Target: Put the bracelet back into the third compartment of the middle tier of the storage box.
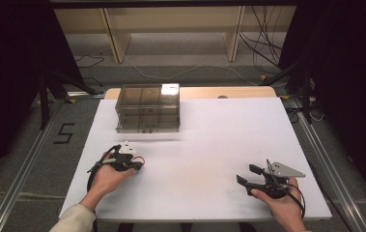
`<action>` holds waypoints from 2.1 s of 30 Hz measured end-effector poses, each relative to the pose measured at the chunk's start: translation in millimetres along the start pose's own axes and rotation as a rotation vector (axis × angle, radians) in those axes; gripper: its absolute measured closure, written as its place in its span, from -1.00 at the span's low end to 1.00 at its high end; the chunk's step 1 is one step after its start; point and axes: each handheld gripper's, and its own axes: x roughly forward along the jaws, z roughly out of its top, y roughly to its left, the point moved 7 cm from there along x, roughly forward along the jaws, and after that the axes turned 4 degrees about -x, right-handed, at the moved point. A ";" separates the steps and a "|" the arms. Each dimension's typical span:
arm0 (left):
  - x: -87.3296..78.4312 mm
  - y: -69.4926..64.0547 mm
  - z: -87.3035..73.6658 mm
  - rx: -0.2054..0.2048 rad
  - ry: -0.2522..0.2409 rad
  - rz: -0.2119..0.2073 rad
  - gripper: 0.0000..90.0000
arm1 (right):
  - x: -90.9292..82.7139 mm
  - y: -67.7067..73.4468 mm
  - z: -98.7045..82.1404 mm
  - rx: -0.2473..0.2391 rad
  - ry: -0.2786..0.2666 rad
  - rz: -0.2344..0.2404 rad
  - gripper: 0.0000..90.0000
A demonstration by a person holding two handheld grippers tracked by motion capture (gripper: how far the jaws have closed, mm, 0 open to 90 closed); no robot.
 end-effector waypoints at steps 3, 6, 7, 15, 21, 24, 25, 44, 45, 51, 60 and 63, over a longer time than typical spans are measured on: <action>-1.3 0.0 1.6 -0.005 -0.013 0.002 1.00 | 0.0 0.0 -0.1 -0.001 0.001 -0.001 -0.31; -2.9 -0.6 3.3 -0.014 -0.024 -0.002 1.00 | -0.1 0.0 -0.1 0.000 0.001 -0.001 -0.31; -3.0 -1.0 3.9 -0.018 -0.030 -0.005 1.00 | -0.2 0.0 -0.2 0.000 0.001 0.000 -0.31; -5.1 -2.8 9.1 -0.006 -0.065 0.002 1.00 | -0.1 0.1 -0.2 0.000 0.001 0.000 -0.31; -6.2 -2.1 12.6 -0.004 -0.083 0.010 1.00 | 0.2 -0.1 -0.2 -0.001 0.001 -0.002 -0.31; -6.5 -2.7 14.6 -0.005 -0.091 0.008 1.00 | 0.1 -0.1 -0.1 -0.001 0.001 -0.003 -0.31; -6.6 -2.7 15.3 -0.004 -0.094 0.008 1.00 | -0.1 -0.2 -0.2 -0.001 0.002 -0.003 -0.31; -9.9 -4.7 28.8 -0.009 -0.139 0.005 1.00 | 0.6 -0.5 -0.4 0.000 0.001 -0.002 -0.30; -10.0 -5.0 30.1 -0.008 -0.144 0.006 1.00 | 0.6 -0.6 -0.5 0.001 0.001 -0.002 -0.30; -10.5 -7.2 36.5 -0.002 -0.157 0.007 1.00 | 0.4 -1.0 -0.4 0.001 -0.001 -0.002 -0.30; -11.0 -11.1 46.3 0.010 -0.174 0.010 1.00 | 0.1 -1.3 -0.4 0.003 -0.002 -0.002 -0.30; -10.7 -13.1 49.9 0.012 -0.180 0.007 1.00 | 0.0 -1.3 -0.4 0.003 -0.002 -0.002 -0.30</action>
